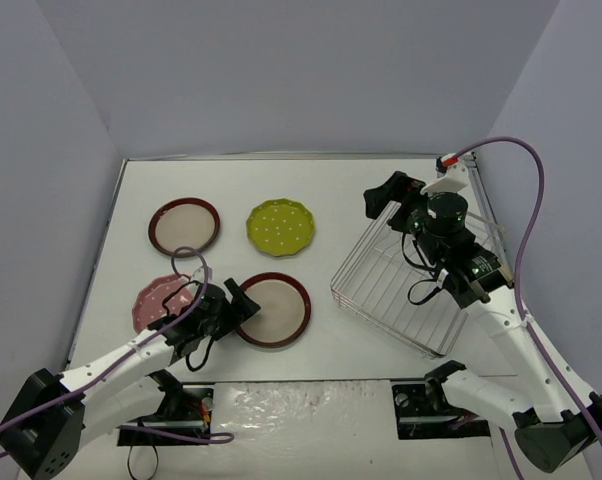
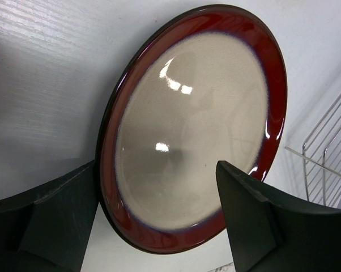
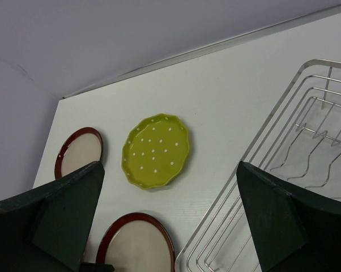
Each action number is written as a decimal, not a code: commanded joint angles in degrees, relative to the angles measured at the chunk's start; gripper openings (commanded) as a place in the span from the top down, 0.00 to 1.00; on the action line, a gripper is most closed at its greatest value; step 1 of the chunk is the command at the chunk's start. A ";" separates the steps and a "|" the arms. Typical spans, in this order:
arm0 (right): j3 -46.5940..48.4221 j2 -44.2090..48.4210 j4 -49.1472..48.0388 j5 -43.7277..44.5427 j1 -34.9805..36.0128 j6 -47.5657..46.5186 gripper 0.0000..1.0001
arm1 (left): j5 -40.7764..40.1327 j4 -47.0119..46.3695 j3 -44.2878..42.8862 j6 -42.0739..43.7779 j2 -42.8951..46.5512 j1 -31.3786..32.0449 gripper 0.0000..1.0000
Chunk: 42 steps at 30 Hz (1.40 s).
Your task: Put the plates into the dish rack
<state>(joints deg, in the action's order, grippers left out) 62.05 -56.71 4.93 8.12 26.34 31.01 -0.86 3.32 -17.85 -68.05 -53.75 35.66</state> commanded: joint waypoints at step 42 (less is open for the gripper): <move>-2.57 2.90 -3.99 1.61 0.64 0.37 0.00 | -7.36 19.09 -11.86 6.20 9.14 0.81 1.00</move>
<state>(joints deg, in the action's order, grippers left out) 59.23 -54.83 4.97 8.19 26.72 31.48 -5.50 19.44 -24.17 -65.40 -46.01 36.32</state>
